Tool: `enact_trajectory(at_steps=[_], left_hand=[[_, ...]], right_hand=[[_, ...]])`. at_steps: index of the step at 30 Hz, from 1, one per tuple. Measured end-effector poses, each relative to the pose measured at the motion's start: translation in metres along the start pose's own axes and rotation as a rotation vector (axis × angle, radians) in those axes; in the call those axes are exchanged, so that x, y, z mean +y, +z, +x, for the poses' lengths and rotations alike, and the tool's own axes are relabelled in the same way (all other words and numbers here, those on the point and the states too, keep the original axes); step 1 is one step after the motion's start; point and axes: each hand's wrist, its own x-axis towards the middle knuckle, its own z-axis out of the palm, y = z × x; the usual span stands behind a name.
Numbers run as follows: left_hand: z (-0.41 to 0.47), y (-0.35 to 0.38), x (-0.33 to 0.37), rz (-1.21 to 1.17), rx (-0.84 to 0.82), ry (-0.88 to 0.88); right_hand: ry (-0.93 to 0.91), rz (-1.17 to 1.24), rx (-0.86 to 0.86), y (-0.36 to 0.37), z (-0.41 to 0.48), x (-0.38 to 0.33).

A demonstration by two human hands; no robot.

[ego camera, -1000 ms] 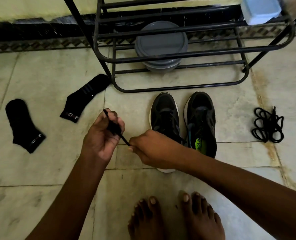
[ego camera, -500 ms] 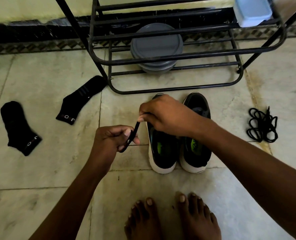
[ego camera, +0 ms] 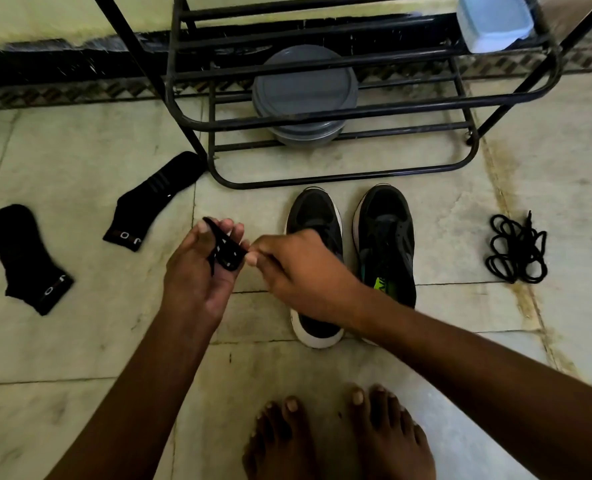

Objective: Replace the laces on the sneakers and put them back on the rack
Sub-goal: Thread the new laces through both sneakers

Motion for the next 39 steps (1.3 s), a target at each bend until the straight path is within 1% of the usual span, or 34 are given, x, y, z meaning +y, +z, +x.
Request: enact_trajectory(at_steps=[2, 4, 5, 7, 9, 10, 12, 14, 16, 19, 21, 23, 26, 28, 32, 34, 36, 38, 39], left_hand=[[0.0, 0.006, 0.008, -0.191, -0.064, -0.061], [0.0, 0.01, 0.014, -0.214, -0.089, -0.092], [-0.002, 0.011, 0.017, -0.148, -0.103, -0.067], [-0.004, 0.011, 0.02, 0.107, -0.101, 0.045], [-0.009, 0.01, 0.019, 0.352, -0.091, 0.14], [-0.012, 0.01, 0.018, 0.42, -0.095, 0.162], [-0.016, 0.011, 0.016, 0.457, -0.089, 0.154], [-0.017, 0.011, 0.017, 0.431, -0.06, 0.136], [-0.015, 0.011, 0.016, 0.417, -0.059, 0.149], [-0.013, 0.01, 0.014, 0.505, -0.061, 0.251], [-0.014, 0.008, 0.011, 0.61, -0.058, 0.331], [-0.016, 0.004, 0.006, 0.664, -0.023, 0.369], [-0.018, -0.001, 0.004, 0.753, 0.083, 0.432], [-0.019, -0.005, 0.004, 0.823, 0.118, 0.465], [-0.02, -0.013, 0.005, 0.9, 0.127, 0.461], [-0.018, -0.016, 0.006, 0.919, 0.138, 0.448], [-0.015, -0.022, 0.007, 0.943, 0.161, 0.445], [-0.013, -0.029, 0.007, 0.998, 0.189, 0.479], [-0.013, -0.031, 0.008, 1.025, 0.205, 0.505]], right_hand=[[0.044, 0.053, -0.003, 0.015, -0.007, 0.001], [0.095, 0.116, -0.015, 0.023, -0.014, 0.0], [0.125, 0.167, -0.035, 0.025, -0.017, -0.001], [0.181, 0.263, -0.083, 0.025, -0.022, -0.003], [0.204, 0.294, -0.106, 0.018, -0.021, -0.001], [0.192, 0.282, -0.104, 0.013, -0.019, 0.001], [0.11, 0.2, -0.069, 0.004, -0.014, 0.008], [-0.005, 0.059, -0.006, 0.002, -0.008, 0.013], [-0.044, -0.036, 0.02, 0.008, -0.006, 0.017], [-0.011, -0.038, -0.007, 0.01, -0.003, 0.019], [-0.007, 0.012, -0.061, 0.006, -0.004, 0.021], [0.002, 0.055, -0.104, 0.001, -0.004, 0.021], [0.058, 0.099, -0.081, -0.005, -0.003, 0.025], [0.093, 0.098, -0.047, -0.01, -0.001, 0.026], [0.129, -0.002, 0.053, -0.01, 0.004, 0.031], [0.186, -0.15, 0.075, -0.008, 0.007, 0.035], [0.246, -0.329, 0.043, -0.009, 0.009, 0.034], [0.284, -0.409, -0.014, -0.011, 0.01, 0.033], [0.288, -0.413, -0.036, -0.012, 0.01, 0.032]])
